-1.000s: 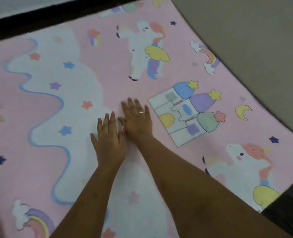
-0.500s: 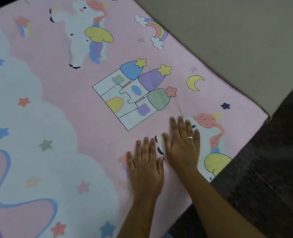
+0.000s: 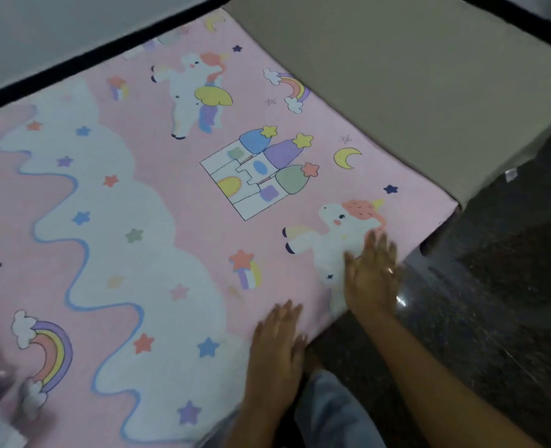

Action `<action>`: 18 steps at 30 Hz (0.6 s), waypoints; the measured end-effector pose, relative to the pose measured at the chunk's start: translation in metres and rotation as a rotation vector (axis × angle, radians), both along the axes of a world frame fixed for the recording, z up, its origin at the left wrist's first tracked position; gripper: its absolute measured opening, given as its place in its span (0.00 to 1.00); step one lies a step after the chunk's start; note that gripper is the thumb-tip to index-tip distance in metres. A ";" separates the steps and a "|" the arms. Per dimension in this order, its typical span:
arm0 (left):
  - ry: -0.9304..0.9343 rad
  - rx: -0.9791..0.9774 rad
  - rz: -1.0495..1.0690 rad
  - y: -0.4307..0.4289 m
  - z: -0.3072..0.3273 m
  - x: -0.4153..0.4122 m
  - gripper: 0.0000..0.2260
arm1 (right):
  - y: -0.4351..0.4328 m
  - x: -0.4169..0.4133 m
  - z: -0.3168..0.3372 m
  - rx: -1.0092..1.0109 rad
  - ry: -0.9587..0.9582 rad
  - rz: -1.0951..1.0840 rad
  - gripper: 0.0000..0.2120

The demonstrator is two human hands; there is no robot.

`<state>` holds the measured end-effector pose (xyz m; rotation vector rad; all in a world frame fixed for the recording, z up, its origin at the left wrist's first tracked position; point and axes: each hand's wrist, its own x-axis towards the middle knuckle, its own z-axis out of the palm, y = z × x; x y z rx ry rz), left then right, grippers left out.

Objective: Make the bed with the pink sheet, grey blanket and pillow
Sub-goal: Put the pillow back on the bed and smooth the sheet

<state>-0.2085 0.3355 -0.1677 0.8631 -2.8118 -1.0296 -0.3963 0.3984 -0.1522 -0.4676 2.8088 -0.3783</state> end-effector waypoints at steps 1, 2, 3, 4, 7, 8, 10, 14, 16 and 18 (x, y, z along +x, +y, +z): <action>0.025 -0.008 0.061 -0.009 0.005 -0.006 0.21 | -0.015 -0.011 0.006 -0.048 0.022 0.084 0.30; 0.033 -0.005 0.109 -0.020 0.011 -0.013 0.23 | -0.030 -0.025 0.010 -0.090 0.051 0.178 0.30; 0.041 0.001 0.139 -0.031 0.016 -0.021 0.24 | -0.046 -0.041 0.014 -0.120 0.074 0.277 0.30; 0.051 -0.008 0.160 -0.042 0.021 -0.028 0.24 | -0.060 -0.061 0.017 -0.124 0.097 0.369 0.31; 0.021 -0.038 0.244 -0.071 0.024 -0.049 0.22 | -0.096 -0.126 0.016 -0.026 0.199 0.577 0.31; -0.002 -0.034 0.278 -0.076 0.021 -0.057 0.21 | -0.105 -0.148 0.012 0.008 0.211 0.618 0.31; -0.049 -0.038 0.326 -0.083 0.016 -0.075 0.21 | -0.119 -0.185 0.001 0.066 0.226 0.671 0.31; -0.130 -0.068 0.383 -0.096 -0.004 -0.117 0.23 | -0.149 -0.230 -0.032 0.173 0.187 0.802 0.28; -0.173 -0.073 0.419 -0.099 -0.015 -0.132 0.23 | -0.159 -0.225 -0.045 0.210 0.117 0.899 0.33; -0.233 -0.079 0.470 -0.100 -0.030 -0.133 0.24 | -0.165 -0.204 -0.057 0.204 0.087 1.018 0.39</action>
